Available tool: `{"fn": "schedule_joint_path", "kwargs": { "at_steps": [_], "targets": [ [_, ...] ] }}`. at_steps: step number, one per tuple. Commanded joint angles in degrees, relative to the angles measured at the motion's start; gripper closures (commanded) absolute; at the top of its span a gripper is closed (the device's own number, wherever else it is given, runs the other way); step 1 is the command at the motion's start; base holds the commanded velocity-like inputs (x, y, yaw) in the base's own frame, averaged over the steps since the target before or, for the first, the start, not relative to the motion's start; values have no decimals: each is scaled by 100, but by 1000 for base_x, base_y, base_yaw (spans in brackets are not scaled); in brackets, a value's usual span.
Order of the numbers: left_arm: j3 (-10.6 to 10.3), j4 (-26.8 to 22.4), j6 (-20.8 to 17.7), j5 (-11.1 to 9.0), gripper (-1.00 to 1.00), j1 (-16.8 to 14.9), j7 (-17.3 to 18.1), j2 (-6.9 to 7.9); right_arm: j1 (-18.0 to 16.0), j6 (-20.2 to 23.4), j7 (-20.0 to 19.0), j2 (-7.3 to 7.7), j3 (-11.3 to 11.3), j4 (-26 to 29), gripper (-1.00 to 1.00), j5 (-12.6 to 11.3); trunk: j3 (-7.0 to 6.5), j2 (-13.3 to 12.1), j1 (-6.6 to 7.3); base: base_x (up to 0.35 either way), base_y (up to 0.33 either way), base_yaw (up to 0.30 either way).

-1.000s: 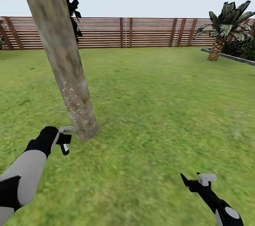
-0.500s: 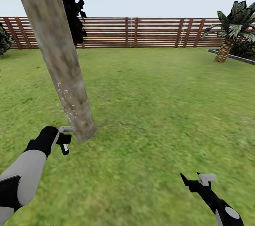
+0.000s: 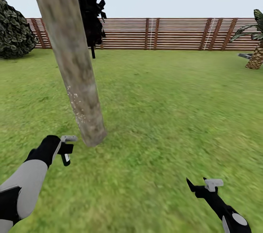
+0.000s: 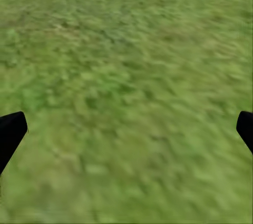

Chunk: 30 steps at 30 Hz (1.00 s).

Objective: In the garden, pick up the pesticide atomizer on the floor and spray pesticide onto both trees until each tree trunk is fully covered.

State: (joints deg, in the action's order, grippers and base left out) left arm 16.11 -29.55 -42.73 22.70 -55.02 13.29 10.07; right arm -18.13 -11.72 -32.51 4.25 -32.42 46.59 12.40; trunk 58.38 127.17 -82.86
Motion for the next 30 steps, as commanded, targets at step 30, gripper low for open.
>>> {"fn": "schedule_joint_path", "kwargs": {
  "at_steps": [30],
  "targets": [
    [19,500,852,-3,100,210,53,-259,-6,-40,-27,6,-30,5,-100,60,5,2,-2,29,-121,66]
  ]
}}
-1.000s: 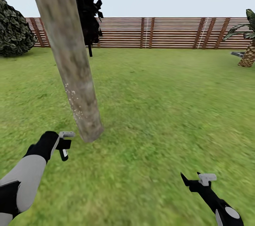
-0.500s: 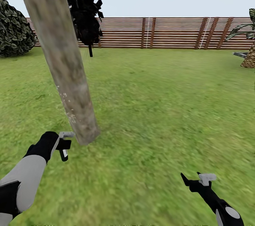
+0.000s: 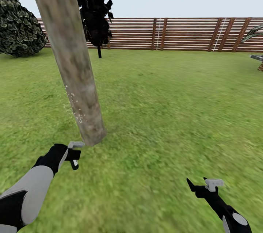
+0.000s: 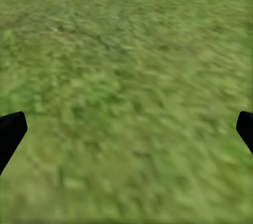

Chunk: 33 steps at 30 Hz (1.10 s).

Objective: In the garden, pick up the pesticide atomizer on the floor and spray pesticide onto both trees until each tree trunk is fully covered.

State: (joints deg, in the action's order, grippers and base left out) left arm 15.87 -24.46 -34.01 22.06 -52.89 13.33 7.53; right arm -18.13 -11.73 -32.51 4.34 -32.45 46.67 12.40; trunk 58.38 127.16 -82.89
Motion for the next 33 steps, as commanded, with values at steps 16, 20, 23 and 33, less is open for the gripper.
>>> {"fn": "schedule_joint_path", "kwargs": {
  "at_steps": [16,20,23,33],
  "targets": [
    [74,55,35,18,100,-2,-347,-14,-6,-40,-28,1,-33,-2,-100,60,5,2,1,173,-40,0],
    [74,57,35,18,100,-2,-348,-14,-6,-40,-28,0,-33,0,-100,60,5,2,1,5,-254,0],
    [74,57,35,18,100,-2,-355,-14,-6,-40,-28,0,-33,0,-100,56,5,2,1,1,-269,0],
    [78,33,35,18,100,-2,-362,-12,-6,-40,-19,-3,-29,0,-100,59,5,2,1,0,-272,126]
  ]
}}
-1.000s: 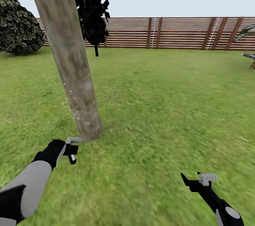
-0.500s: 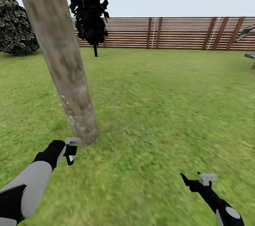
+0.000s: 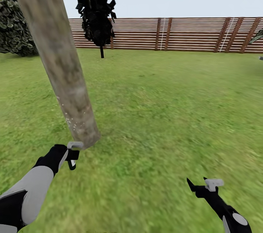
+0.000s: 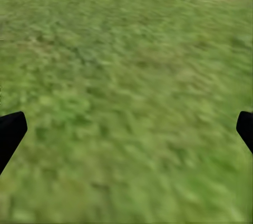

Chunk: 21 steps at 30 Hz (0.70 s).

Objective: In the garden, pick up the pesticide atomizer on the floor and spray pesticide onto both trees until each tree trunk is fully covered.

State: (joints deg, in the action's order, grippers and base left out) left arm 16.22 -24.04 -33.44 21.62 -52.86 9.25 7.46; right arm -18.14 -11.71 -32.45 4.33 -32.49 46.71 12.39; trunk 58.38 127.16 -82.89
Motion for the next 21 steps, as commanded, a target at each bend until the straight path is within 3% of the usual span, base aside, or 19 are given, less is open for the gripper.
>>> {"fn": "schedule_joint_path", "kwargs": {
  "at_steps": [1,9,15,21],
  "targets": [
    [44,-11,-23,61,100,-5,44,-5,-5,-42,-24,-2,-25,-4,-100,60,5,2,1,18,-272,269],
    [48,-13,-26,61,100,-5,42,-2,-5,-42,-24,-3,-28,-4,-100,58,5,2,1,168,-233,260],
    [48,-28,-24,61,100,-5,42,-3,-5,-42,-33,1,-29,-3,-100,57,5,2,1,224,-187,36],
    [48,-30,-23,61,100,-5,42,-7,-5,-42,-25,-2,-29,-4,-100,59,5,2,1,37,-194,112]
  ]
}}
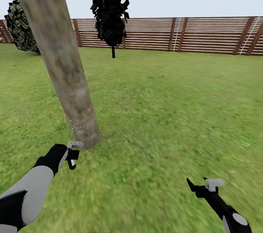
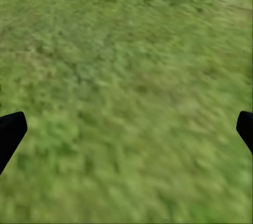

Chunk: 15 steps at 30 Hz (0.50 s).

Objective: In the garden, pick up the pesticide atomizer on the floor and spray pesticide onto both trees until each tree trunk is fully covered.

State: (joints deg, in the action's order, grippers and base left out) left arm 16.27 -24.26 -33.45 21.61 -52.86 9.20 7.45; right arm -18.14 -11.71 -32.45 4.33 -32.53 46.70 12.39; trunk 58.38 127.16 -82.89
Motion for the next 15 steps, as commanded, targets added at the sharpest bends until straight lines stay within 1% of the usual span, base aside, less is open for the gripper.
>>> {"fn": "schedule_joint_path", "kwargs": {
  "at_steps": [1,15],
  "targets": [
    [43,-9,-22,63,100,-5,47,-5,-5,-42,-25,-3,-25,-3,-100,61,5,2,1,2,-214,261],
    [51,-25,-25,56,100,-5,47,-7,-5,-42,-30,-1,-18,-3,-100,61,5,2,1,0,-261,275]
  ]
}}
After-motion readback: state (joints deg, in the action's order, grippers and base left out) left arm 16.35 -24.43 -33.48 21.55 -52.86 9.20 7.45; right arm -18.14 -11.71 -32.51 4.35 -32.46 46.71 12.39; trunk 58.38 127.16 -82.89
